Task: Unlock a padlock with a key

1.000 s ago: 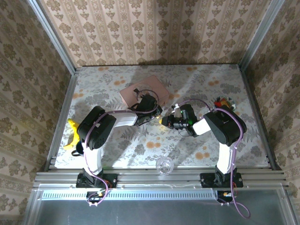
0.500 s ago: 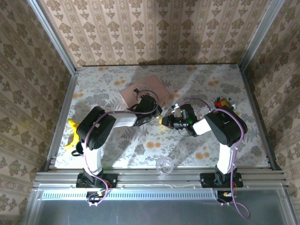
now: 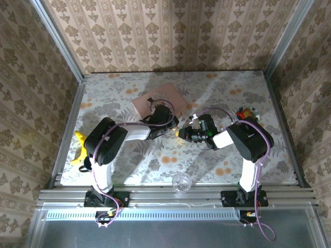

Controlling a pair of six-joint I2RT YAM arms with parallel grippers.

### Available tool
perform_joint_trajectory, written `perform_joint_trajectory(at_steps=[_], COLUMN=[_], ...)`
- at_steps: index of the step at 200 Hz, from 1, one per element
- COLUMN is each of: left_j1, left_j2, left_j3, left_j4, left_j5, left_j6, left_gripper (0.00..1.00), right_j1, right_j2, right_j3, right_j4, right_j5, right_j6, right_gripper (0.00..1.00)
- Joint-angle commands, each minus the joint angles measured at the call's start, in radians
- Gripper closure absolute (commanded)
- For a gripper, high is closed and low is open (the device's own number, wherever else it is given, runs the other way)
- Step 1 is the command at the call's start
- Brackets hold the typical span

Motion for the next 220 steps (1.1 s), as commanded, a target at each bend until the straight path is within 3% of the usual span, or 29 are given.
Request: perform_joint_trajectory(at_steps=[1,113,220], left_j1=[0.0,0.003,0.013], left_j2=[-0.015,0.005,0.021], left_j3=[-0.023,-0.039,-0.177], left_j4=[-0.017,0.019,0.331], left_j5=[0.12,0.154,0.283], left_j6=[-0.061,-0.061,-0.025], left_gripper=[1.0,1.0,1.0], right_j1=[-0.006,-0.009,-0.032], right_j2=[-0.034,-0.025,0.023], right_j3=[0.035,0.106,0.16], right_j4=[-0.031,-0.055,0.071], right_j5=[0.039,0.011,-0.12], right_j6=[-0.033,-0.036,0.071], right_gripper=[1.0,1.0,1.0])
